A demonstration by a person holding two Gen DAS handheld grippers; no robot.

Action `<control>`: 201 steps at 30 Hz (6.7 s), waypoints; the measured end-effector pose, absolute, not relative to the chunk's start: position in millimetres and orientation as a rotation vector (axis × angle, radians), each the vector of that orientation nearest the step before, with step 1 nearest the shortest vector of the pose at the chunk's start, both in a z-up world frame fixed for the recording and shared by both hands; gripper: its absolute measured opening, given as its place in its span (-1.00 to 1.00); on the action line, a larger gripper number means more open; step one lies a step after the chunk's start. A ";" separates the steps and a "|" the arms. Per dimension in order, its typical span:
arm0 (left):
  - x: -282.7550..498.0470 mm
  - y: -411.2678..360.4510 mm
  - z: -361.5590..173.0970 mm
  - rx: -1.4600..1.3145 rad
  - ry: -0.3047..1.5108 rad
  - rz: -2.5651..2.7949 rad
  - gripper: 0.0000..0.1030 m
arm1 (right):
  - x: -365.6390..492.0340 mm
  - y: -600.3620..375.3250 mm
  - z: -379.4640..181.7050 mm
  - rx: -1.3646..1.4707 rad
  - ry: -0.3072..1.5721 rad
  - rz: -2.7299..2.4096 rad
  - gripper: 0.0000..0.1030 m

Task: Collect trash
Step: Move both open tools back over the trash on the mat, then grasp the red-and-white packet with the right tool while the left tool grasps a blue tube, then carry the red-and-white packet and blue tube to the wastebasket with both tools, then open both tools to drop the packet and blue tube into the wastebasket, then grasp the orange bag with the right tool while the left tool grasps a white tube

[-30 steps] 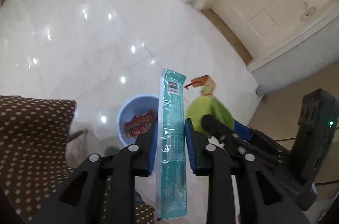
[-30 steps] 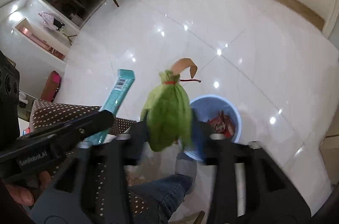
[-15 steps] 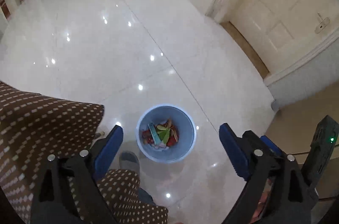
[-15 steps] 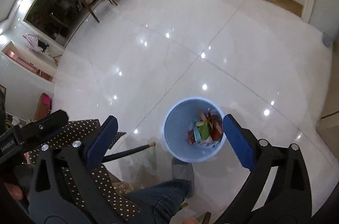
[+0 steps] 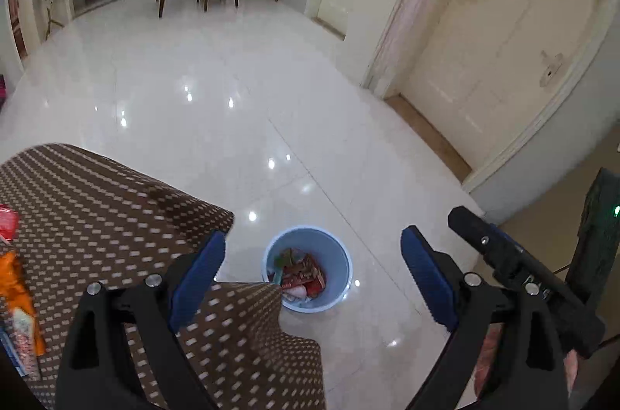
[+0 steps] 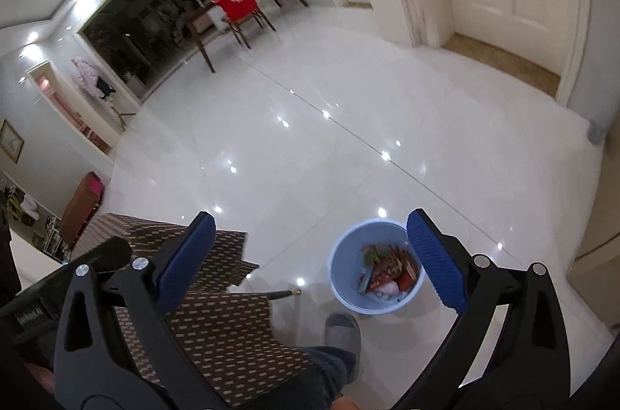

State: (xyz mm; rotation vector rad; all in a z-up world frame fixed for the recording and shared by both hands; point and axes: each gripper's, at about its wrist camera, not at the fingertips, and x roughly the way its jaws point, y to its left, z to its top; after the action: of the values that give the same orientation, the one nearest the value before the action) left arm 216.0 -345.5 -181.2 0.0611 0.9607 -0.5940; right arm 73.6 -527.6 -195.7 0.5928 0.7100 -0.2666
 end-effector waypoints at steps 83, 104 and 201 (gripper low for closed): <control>135.2 21.8 -229.9 -0.081 0.886 -0.167 -0.76 | 120.5 -148.7 -222.5 0.053 0.931 0.335 -0.48; 142.2 -29.9 -178.7 -0.080 0.786 -0.277 -0.76 | 114.9 -216.6 -178.3 0.187 0.803 0.361 -0.61; 166.6 -24.0 -154.6 0.013 0.734 -0.174 0.79 | 131.8 -263.3 -148.1 0.271 0.794 0.131 0.88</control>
State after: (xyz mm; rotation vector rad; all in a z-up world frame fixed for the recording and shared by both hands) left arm 166.6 -24.0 -154.6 0.0126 0.7335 -0.1739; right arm 131.8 -263.3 -148.1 0.2705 0.7935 0.1307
